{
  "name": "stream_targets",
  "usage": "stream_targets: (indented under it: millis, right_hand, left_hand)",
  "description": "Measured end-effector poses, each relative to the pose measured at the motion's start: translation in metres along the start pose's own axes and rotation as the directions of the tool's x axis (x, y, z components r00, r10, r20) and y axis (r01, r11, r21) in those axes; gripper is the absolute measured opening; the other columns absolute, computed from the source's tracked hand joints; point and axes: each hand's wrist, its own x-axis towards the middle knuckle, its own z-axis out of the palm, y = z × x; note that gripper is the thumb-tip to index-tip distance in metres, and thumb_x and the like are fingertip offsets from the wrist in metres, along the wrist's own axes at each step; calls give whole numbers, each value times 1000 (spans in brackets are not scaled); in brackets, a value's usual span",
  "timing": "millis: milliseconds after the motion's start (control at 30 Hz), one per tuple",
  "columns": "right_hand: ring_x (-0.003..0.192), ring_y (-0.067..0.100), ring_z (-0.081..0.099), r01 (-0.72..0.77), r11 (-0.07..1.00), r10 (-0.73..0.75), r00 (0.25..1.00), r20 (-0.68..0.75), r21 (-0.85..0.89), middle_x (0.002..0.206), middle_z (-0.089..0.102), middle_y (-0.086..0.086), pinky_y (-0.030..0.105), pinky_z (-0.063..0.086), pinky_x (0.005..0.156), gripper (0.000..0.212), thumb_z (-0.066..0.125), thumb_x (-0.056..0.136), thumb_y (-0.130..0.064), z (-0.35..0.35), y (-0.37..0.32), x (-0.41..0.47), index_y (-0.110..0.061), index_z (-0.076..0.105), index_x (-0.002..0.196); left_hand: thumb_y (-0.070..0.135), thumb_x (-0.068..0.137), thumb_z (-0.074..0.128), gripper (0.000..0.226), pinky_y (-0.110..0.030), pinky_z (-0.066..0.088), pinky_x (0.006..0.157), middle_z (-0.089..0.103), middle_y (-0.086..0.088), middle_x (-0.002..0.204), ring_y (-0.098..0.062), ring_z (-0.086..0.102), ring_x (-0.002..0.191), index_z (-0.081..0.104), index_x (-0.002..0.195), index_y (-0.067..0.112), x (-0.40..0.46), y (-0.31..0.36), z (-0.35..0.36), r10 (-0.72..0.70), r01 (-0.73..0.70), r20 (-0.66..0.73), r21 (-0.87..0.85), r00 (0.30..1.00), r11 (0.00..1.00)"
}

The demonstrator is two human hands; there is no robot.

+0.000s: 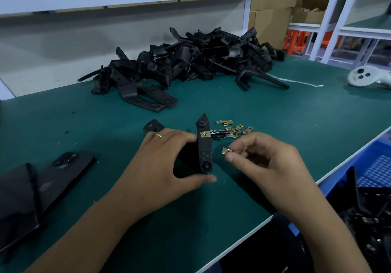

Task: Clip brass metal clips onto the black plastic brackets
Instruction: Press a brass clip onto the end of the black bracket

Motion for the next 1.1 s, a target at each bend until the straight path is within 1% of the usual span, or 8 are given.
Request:
stream_targets:
  millis: [100, 200, 300, 500, 633, 733, 967, 1100]
  right_hand:
    - [70, 17, 69, -13, 973, -12, 994, 107, 232, 78, 72, 3, 24, 54, 66, 11, 77, 89, -11, 8, -4, 0, -20, 73, 91]
    - [67, 22, 70, -1, 960, -32, 993, 115, 281, 74, 72, 7, 29, 57, 63, 11, 74, 90, -3, 13, -4, 1, -14, 71, 91]
    - [65, 23, 70, -8, 938, -28, 995, 99, 346, 72, 72, 10, 28, 57, 61, 9, 74, 88, 0, 12, -5, 1, -8, 71, 91]
    - [64, 22, 69, -6, 932, -30, 995, 95, 362, 71, 73, 10, 27, 57, 61, 8, 74, 87, 1, 12, -7, -1, -4, 70, 92]
    - [65, 21, 69, -7, 941, -32, 994, 109, 339, 72, 73, 9, 29, 57, 62, 7, 75, 87, -1, 10, -7, -2, -4, 71, 92]
    - [65, 20, 69, -1, 950, -41, 991, 127, 312, 73, 73, 9, 31, 57, 63, 6, 75, 88, -2, 11, -8, -3, -5, 71, 91]
    - [64, 19, 69, 5, 949, -46, 991, 124, 315, 71, 73, 10, 29, 57, 63, 6, 76, 86, -3, 9, -10, -3, -4, 72, 91]
    - [63, 19, 69, 15, 950, -59, 989, 133, 311, 71, 72, 11, 29, 58, 63, 7, 77, 85, -7, 10, -11, -4, -5, 73, 90]
  left_hand:
    - [81, 72, 64, 72, -28, 34, 103, 58, 26, 115, 3, 48, 112, 61, 123, 31, 0, 0, 1, 22, -22, -27, 13, 999, 1000]
    - [80, 72, 65, 67, -21, 31, 101, 49, 35, 111, 14, 41, 112, 56, 123, 36, 1, 0, 1, 43, -43, -67, 8, 997, 999]
    - [80, 72, 65, 69, -24, 32, 100, 47, 32, 113, 13, 40, 109, 56, 124, 35, 1, -1, 2, 59, -58, -75, 11, 995, 998]
    - [75, 72, 67, 68, -26, 35, 96, 48, 31, 110, 10, 41, 103, 62, 120, 27, 1, 2, 4, 69, -69, -106, 4, 992, 998]
    - [76, 72, 66, 68, -21, 33, 96, 44, 34, 109, 18, 39, 106, 62, 120, 28, 1, 3, 4, 65, -67, -109, -8, 992, 998]
    - [76, 71, 65, 68, -23, 33, 94, 46, 36, 101, 15, 38, 100, 62, 119, 29, 1, 3, 4, 72, -72, -104, 2, 992, 997]
    - [80, 71, 65, 66, -16, 33, 98, 46, 46, 114, 19, 41, 112, 58, 120, 38, 0, 0, 4, 57, -60, -83, -26, 995, 998]
    - [82, 72, 63, 67, -25, 33, 99, 50, 38, 108, 13, 44, 109, 59, 120, 35, 1, -1, 6, 64, -64, -53, -5, 997, 998]
